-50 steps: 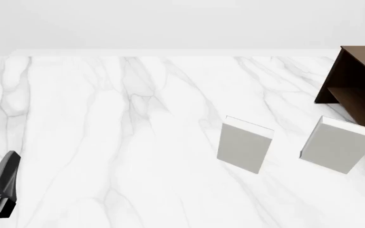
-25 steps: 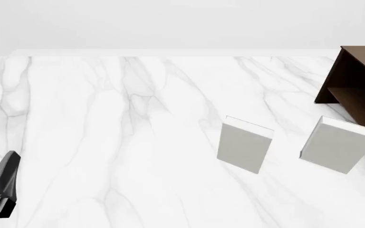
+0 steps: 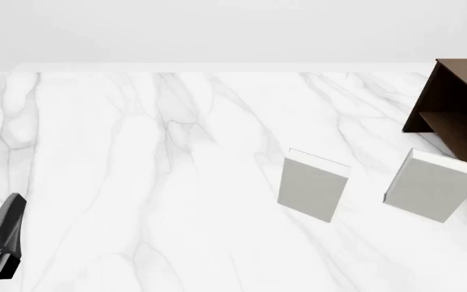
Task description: Pick up the book on the left and place it on top of the shelf.
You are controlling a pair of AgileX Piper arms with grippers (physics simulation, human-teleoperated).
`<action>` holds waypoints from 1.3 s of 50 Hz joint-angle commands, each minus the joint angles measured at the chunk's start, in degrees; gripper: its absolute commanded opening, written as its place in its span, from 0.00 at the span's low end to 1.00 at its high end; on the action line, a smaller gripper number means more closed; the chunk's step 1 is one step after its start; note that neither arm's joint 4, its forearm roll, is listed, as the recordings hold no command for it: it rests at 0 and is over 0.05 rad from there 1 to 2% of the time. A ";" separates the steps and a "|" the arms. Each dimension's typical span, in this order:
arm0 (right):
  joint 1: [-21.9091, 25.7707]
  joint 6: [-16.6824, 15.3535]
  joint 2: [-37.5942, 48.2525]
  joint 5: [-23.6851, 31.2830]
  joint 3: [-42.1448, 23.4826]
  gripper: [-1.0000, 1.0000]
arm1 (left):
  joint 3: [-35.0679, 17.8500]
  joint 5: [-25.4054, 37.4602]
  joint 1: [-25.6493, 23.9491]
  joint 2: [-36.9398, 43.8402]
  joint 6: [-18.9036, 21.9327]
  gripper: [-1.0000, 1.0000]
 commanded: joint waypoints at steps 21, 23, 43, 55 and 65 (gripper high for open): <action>0.75 0.61 4.65 -3.26 -1.53 0.00 | 0.00 0.00 0.00 0.00 0.00 1.00; 0.73 0.64 4.80 -3.34 -1.55 0.00 | 0.00 0.00 0.00 0.00 0.00 1.00; 0.14 0.80 7.74 -5.67 -0.65 0.00 | 0.00 0.00 0.00 0.00 0.00 1.00; 0.09 0.79 9.32 -6.21 -0.93 0.00 | 0.00 0.00 0.00 0.00 0.00 1.00; 0.44 1.29 9.73 -4.73 -1.09 1.00 | 0.00 0.00 0.00 0.00 0.00 1.00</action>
